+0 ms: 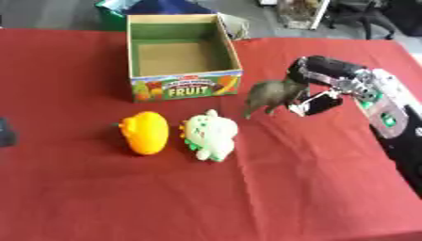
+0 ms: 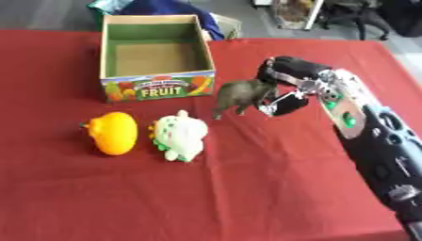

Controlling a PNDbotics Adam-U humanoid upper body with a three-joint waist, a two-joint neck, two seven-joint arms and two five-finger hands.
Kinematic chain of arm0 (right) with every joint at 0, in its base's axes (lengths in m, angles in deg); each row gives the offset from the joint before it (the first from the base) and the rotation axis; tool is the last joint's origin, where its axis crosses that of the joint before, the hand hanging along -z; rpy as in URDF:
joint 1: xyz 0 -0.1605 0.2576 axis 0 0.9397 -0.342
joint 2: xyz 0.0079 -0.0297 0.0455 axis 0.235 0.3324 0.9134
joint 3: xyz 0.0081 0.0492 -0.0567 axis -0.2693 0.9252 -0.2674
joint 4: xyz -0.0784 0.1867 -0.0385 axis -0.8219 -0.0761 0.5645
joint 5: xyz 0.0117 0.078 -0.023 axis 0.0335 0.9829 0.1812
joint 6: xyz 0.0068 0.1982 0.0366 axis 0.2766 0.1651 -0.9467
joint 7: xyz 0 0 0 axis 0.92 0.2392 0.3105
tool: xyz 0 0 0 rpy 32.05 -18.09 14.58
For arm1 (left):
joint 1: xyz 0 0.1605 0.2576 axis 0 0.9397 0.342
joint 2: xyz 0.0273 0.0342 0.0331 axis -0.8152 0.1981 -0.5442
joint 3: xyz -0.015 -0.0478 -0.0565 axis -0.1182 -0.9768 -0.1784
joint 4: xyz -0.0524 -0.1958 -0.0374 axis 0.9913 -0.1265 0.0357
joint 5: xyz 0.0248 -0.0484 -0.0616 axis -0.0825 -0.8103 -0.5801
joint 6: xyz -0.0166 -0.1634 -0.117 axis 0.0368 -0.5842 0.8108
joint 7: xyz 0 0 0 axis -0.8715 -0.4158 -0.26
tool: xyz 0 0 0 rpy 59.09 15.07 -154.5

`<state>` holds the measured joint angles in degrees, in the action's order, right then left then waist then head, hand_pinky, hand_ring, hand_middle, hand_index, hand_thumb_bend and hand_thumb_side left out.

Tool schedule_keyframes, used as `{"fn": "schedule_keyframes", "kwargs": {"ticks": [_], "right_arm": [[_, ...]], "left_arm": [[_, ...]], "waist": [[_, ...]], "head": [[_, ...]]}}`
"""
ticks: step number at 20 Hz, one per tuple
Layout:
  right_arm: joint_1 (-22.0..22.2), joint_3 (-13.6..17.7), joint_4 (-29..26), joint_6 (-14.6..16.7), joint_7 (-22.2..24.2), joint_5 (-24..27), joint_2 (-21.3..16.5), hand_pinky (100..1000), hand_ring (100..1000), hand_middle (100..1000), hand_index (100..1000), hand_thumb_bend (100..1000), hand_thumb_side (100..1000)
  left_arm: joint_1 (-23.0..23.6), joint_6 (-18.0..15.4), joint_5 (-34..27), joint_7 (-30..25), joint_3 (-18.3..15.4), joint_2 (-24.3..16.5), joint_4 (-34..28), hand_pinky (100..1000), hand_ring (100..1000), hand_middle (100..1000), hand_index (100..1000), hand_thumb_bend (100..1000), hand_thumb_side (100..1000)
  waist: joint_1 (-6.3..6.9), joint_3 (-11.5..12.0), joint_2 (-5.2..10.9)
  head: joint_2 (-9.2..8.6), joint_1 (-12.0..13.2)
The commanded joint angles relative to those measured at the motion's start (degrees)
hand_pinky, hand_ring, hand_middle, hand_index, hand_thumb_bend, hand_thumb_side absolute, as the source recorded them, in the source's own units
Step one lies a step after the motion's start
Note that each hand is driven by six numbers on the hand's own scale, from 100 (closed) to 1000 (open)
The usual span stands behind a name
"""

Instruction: Pick up objects on the table and place them in the box.

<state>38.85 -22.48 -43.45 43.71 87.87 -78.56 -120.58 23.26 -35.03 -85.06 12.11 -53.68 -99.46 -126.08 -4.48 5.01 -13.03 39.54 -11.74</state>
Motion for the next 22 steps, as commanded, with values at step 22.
{"fn": "schedule_keyframes", "kwargs": {"ticks": [22], "right_arm": [[-25.9, 7.0, 28.9, -6.7, -12.1, -7.9, 6.3, 652, 485, 421, 500, 100, 199]], "left_arm": [[-4.9, 0.3, -0.3, -1.4, 1.1, -0.5, -2.1, 631, 592, 539, 631, 218, 568]], "waist": [[-0.47, 9.9, -1.82]], "head": [[-4.98, -4.1]]}}
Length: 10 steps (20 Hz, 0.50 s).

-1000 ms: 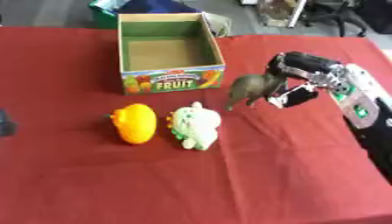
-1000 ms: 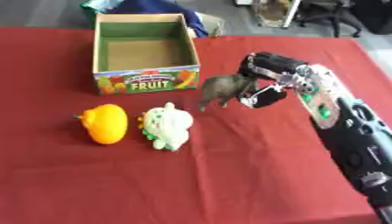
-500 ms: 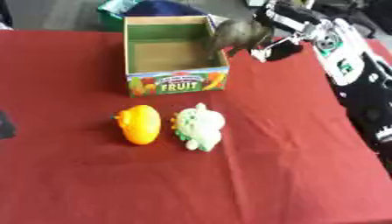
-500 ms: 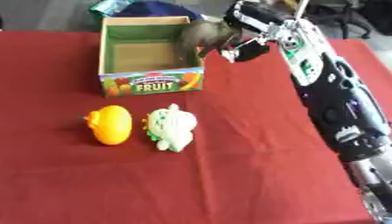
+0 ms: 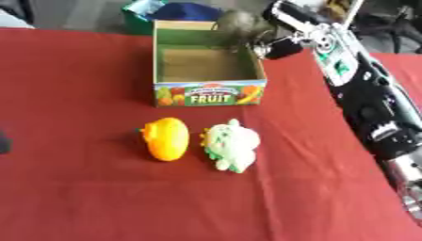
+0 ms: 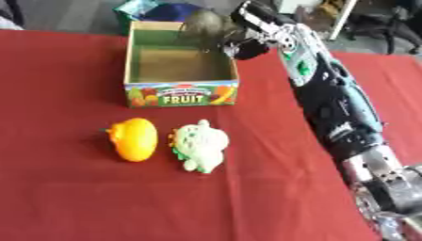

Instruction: Pick up objects on the table and place them in the box.

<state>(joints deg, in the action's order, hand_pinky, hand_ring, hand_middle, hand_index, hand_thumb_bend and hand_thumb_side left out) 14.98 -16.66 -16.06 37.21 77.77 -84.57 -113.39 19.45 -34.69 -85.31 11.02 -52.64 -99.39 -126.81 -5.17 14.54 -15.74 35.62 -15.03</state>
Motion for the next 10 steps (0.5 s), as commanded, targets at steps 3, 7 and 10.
{"fn": "schedule_keyframes", "kwargs": {"ticks": [3, 7, 10], "right_arm": [[-3.0, 1.8, 3.2, -0.8, -4.7, -4.5, -0.4, 664, 508, 457, 532, 100, 197], [-3.7, 1.2, 4.6, -0.9, -8.0, -8.3, 0.6, 688, 541, 497, 570, 100, 212], [-3.9, 1.1, 5.9, -0.7, -8.6, -11.3, 1.3, 701, 561, 514, 588, 100, 226]], "left_arm": [[-1.7, 0.1, -0.1, -0.4, 0.1, -0.7, -1.7, 631, 592, 539, 631, 217, 567], [-2.2, 0.2, -0.2, -0.5, 0.2, -0.6, -2.0, 631, 592, 539, 631, 218, 566], [-2.3, 0.3, -0.2, -0.6, 0.2, -0.5, -2.0, 631, 592, 539, 631, 218, 567]], "waist": [[0.03, 1.9, 0.42], [-0.12, 2.9, 0.07], [-0.18, 3.4, -0.05]], "head": [[-1.45, -1.4], [-1.66, -1.7], [-1.71, -2.0]]}}
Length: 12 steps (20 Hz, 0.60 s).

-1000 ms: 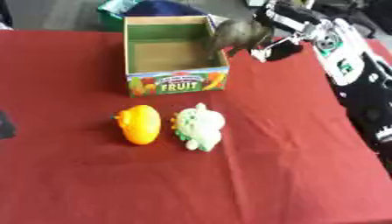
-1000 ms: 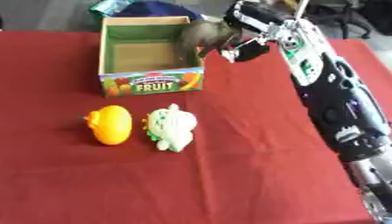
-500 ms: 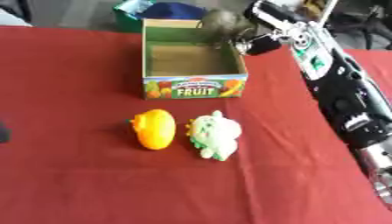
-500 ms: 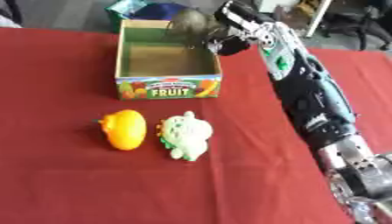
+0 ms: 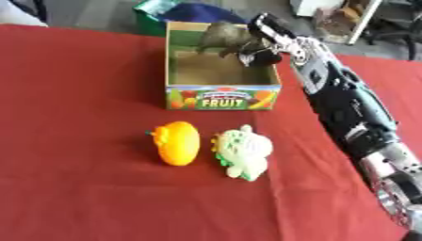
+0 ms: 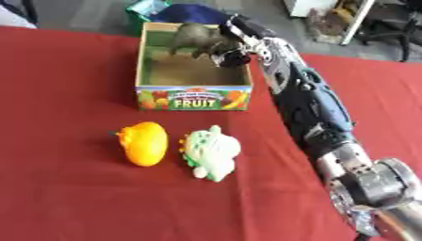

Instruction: Pick up objects on the table and place them in the box.

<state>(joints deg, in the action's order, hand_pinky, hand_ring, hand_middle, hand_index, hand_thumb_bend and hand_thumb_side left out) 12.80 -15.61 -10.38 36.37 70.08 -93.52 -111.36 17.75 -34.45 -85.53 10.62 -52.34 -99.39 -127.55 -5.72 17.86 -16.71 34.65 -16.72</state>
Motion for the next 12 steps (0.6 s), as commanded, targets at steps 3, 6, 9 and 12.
{"fn": "schedule_keyframes", "kwargs": {"ticks": [3, 6, 9, 12], "right_arm": [[-1.6, 0.1, 1.6, 0.2, 0.3, -5.2, -0.5, 725, 599, 540, 618, 100, 262], [-1.6, -0.2, 2.5, 0.7, 2.1, -8.2, -0.5, 744, 626, 566, 642, 100, 298], [-1.5, 0.1, 3.5, 1.4, 4.7, -10.3, -0.5, 782, 704, 655, 720, 100, 331], [-1.6, 0.1, 4.3, 2.6, 7.9, -11.0, -0.6, 838, 789, 781, 845, 100, 358]], "left_arm": [[-0.6, 0.0, 0.0, -0.3, -0.1, -0.5, -1.3, 631, 592, 539, 631, 218, 566], [-0.7, 0.1, 0.0, -0.3, -0.1, -0.5, -1.3, 631, 592, 539, 631, 218, 567], [-0.7, 0.0, 0.0, -0.3, -0.1, -0.5, -1.3, 631, 592, 539, 631, 219, 567], [-0.6, 0.0, 0.0, -0.4, 0.0, -0.5, -1.2, 631, 593, 539, 631, 219, 567]], "waist": [[0.32, 0.5, 0.90], [0.20, 0.7, 0.91], [0.10, 0.9, 0.93], [0.01, 0.9, 0.96]], "head": [[-0.70, -0.5], [-0.75, -0.6], [-0.77, -0.6], [-0.78, -0.6]]}}
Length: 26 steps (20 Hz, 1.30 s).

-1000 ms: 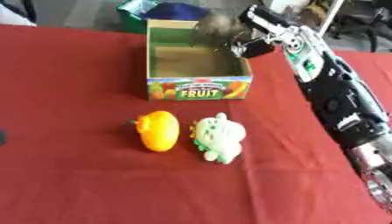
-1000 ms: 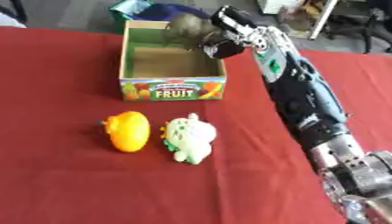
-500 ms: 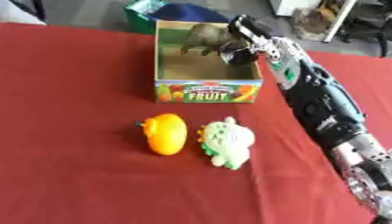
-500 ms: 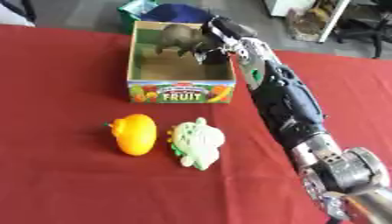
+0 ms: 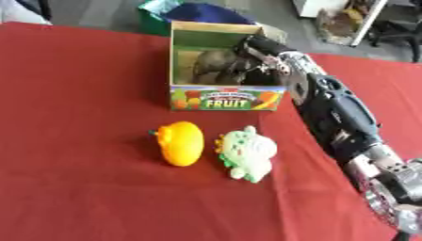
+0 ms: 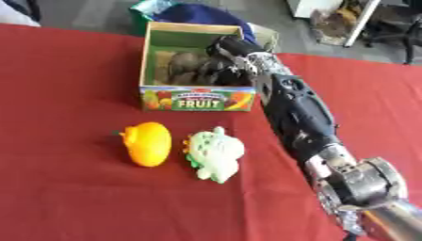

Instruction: Pick up objects on the table and place them in the box.

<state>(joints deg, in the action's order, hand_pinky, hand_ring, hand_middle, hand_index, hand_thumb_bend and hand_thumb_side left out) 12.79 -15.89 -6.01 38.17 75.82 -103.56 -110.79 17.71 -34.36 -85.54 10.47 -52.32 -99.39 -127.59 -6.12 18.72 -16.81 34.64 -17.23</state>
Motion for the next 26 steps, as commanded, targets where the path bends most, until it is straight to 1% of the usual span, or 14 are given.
{"fn": "schedule_keyframes", "kwargs": {"ticks": [1, 3, 5, 6, 7, 10, 17, 21, 25, 26], "right_arm": [[-1.6, 0.4, 0.1, 1.2, 3.3, -1.1, -1.2, 858, 825, 826, 883, 100, 390], [-1.7, 0.5, 0.0, 1.8, 5.5, -1.1, -1.3, 887, 875, 890, 933, 100, 481], [-1.8, 0.8, -0.9, 2.2, 7.6, -0.7, -1.5, 909, 910, 930, 958, 100, 539], [-1.9, 0.9, -1.6, 2.4, 8.5, -0.3, -1.5, 916, 921, 943, 966, 100, 563], [-1.9, 0.9, -2.2, 2.6, 9.4, 0.1, -1.6, 926, 938, 963, 977, 122, 589], [-2.0, 1.1, -4.2, 3.2, 11.0, 1.4, -1.9, 940, 954, 979, 988, 155, 621], [-2.2, 0.9, -6.6, 4.4, 13.6, 3.6, -2.8, 961, 973, 996, 996, 209, 663], [-2.2, 0.8, -7.1, 4.9, 15.1, 4.3, -3.1, 965, 977, 999, 997, 200, 685], [-1.6, 0.7, -9.6, 6.5, 16.3, 7.2, -4.1, 954, 970, 992, 994, 152, 643], [-1.4, 0.5, -10.8, 7.2, 16.7, 8.6, -4.6, 947, 966, 986, 991, 126, 603]], "left_arm": [[-0.6, -0.1, 0.0, -0.2, -0.1, -0.5, -1.2, 631, 593, 539, 631, 220, 567], [-0.6, -0.1, 0.0, -0.2, -0.1, -0.5, -1.2, 631, 593, 539, 631, 220, 567], [-0.6, -0.1, 0.0, -0.2, -0.1, -0.5, -1.2, 631, 593, 539, 631, 220, 566], [-0.6, -0.1, 0.0, -0.2, -0.1, -0.5, -1.2, 631, 593, 539, 631, 220, 567], [-0.6, -0.1, 0.0, -0.2, -0.1, -0.5, -1.2, 631, 593, 539, 631, 220, 567], [-0.5, -0.1, 0.0, -0.2, -0.2, -0.5, -1.1, 631, 593, 539, 631, 221, 566], [-0.4, -0.2, 0.1, -0.1, -0.3, -0.5, -1.0, 631, 593, 539, 631, 222, 566], [-0.3, -0.2, 0.1, -0.1, -0.3, -0.5, -1.0, 631, 593, 539, 631, 222, 566], [-0.1, -0.2, 0.1, -0.1, -0.4, -0.5, -0.9, 631, 593, 539, 631, 222, 567], [0.1, -0.2, 0.1, -0.1, -0.4, -0.6, -0.9, 631, 593, 539, 631, 222, 568]], "waist": [[0.38, 0.0, 1.08], [0.37, 0.0, 1.13], [0.36, -0.1, 1.17], [0.36, -0.1, 1.20], [0.34, -0.1, 1.23], [0.28, -0.2, 1.35], [0.19, -0.5, 1.52], [0.25, -0.8, 1.56], [0.36, -1.3, 1.70], [0.37, -1.6, 1.77]], "head": [[-0.77, -0.1], [-0.83, -0.1], [-0.88, -0.1], [-0.91, -0.1], [-0.93, -0.2], [-0.90, -0.2], [-0.85, -0.2], [-0.80, -0.2], [-0.53, -0.2], [-0.45, -0.1]]}}
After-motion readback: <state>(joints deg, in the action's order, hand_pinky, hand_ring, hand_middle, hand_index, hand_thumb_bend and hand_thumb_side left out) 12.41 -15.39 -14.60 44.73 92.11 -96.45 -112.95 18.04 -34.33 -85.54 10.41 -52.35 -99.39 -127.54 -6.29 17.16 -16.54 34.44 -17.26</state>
